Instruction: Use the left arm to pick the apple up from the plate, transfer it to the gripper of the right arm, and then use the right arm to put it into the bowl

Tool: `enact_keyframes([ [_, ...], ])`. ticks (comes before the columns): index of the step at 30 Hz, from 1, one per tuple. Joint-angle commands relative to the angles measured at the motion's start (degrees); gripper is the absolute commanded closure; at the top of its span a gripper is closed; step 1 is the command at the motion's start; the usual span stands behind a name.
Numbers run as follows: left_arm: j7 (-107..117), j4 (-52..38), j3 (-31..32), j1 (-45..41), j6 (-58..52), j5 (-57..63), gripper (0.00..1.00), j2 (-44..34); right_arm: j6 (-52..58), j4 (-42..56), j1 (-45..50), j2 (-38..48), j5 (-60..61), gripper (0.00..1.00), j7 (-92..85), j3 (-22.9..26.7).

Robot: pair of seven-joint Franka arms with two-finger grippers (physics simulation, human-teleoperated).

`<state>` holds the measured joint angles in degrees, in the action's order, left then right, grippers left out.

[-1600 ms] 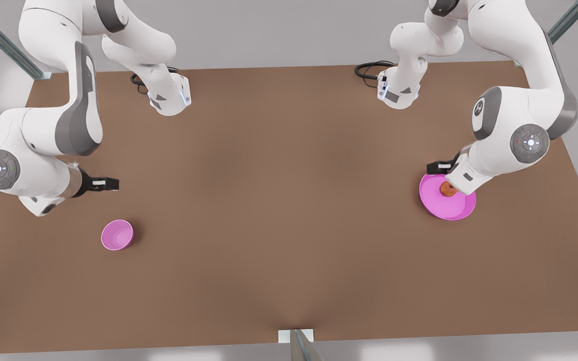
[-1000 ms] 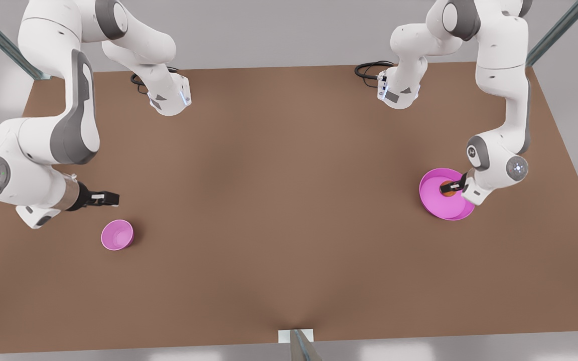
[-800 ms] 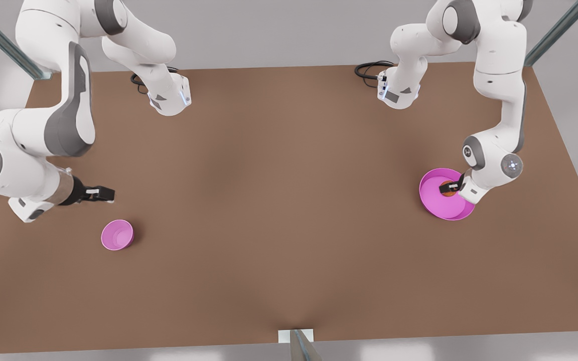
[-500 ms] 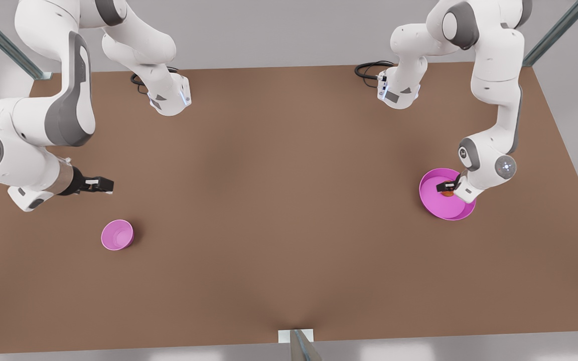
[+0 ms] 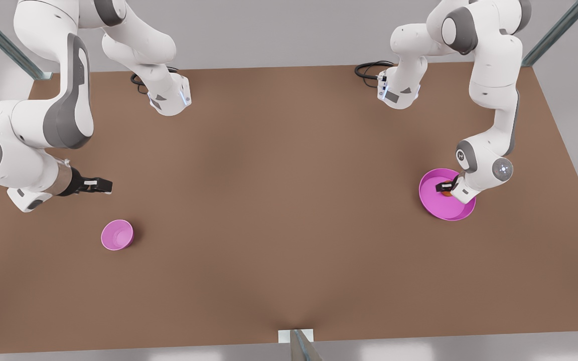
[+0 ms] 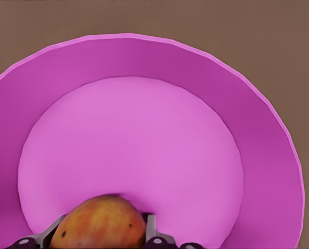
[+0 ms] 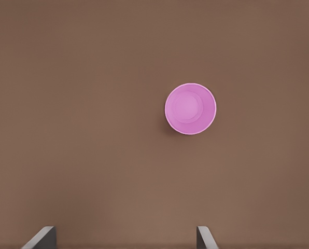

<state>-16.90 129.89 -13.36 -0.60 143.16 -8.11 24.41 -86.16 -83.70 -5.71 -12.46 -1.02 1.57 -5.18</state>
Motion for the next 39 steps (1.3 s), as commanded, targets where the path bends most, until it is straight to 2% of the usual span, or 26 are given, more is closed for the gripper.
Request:
enact_keyframes([
  [1, -2.35, -0.08, 0.00, -0.02, 0.02, -0.24, 0.28, -0.06, 0.03, 0.02, 0.00, 0.07, 0.05, 0.00, 0.10, -0.01],
  [8, -0.86, -1.31, 0.00, -0.19, -6.05, -0.42, 0.29, -3.93, -0.23, 0.90, -0.09, -0.98, 0.49, 0.00, 0.01, -0.10],
  [9, 0.46, -4.46, 0.09, -2.82, -11.74, -4.53, 0.29, -4.02, -0.50, 2.48, 0.00, -2.74, 0.58, 0.00, -1.05, -0.45],
  [10, -0.06, -11.93, 1.32, -3.71, -23.78, -12.88, 0.29, -3.32, -0.58, 6.34, 0.18, -7.04, 3.29, 0.00, -5.78, -0.62],
  [11, 0.28, -18.96, 3.69, -4.23, -33.37, -20.36, 0.29, -2.18, -0.50, 11.18, 0.26, -13.01, 7.16, 0.00, -17.89, -1.76],
  [13, 2.74, -28.99, 9.23, -4.41, -41.64, -25.46, 0.29, 2.31, -0.67, 13.03, 0.00, -21.72, 22.54, 0.00, -28.82, -3.96],
  [15, 3.98, -37.42, 12.30, -4.41, -49.11, -36.35, 0.29, 8.02, -3.57, 17.07, -0.35, -29.19, 29.05, 0.00, -34.00, -7.91],
  [16, 4.33, -40.06, 14.76, -4.50, -49.47, -41.11, 0.29, 10.22, -5.41, 18.13, -1.75, -31.83, 30.54, 0.00, -37.95, -11.16],
  [17, 6.60, -44.00, 17.57, -4.93, -49.47, -40.93, 0.29, 12.76, -7.17, 18.13, -2.98, -34.28, 33.26, 0.00, -43.29, -13.36],
  [19, 15.05, -54.56, 22.77, -4.94, -48.76, -49.01, 0.32, 20.76, -15.43, 18.31, -4.66, -41.41, 38.72, 0.00, -58.52, -19.78],
  [21, 15.05, -62.48, 23.03, -7.31, -45.52, -55.70, 0.32, 26.30, -18.16, 18.31, -4.66, -42.29, 41.09, 0.00, -64.93, -21.19],
  [24, 15.05, -64.76, 23.12, -10.12, -41.64, -67.64, 0.32, 28.94, -29.32, 18.13, -4.57, -44.66, 41.18, 0.00, -83.92, -24.44],
  [26, 14.88, -67.57, 23.56, -10.56, -41.30, -71.43, 0.32, 31.66, -31.70, 18.13, -4.66, -46.95, 42.41, 0.00, -87.87, -27.51],
  [29, 15.05, -68.98, 28.56, -12.41, -25.31, -72.75, 0.32, 32.63, -35.47, 18.13, -4.66, -51.69, 45.39, 0.00, -97.27, -33.05],
  [31, 15.14, -71.00, 28.66, -13.46, -20.47, -72.75, 0.32, 33.95, -36.97, 17.61, -4.66, -53.72, 46.72, 0.00, -102.38, -35.51],
  [39, 13.47, -71.09, 29.01, -14.52, -22.40, -73.19, 0.32, 33.95, -37.58, 17.78, -4.83, -54.77, 51.29, 0.00, -115.66, -39.12],
])
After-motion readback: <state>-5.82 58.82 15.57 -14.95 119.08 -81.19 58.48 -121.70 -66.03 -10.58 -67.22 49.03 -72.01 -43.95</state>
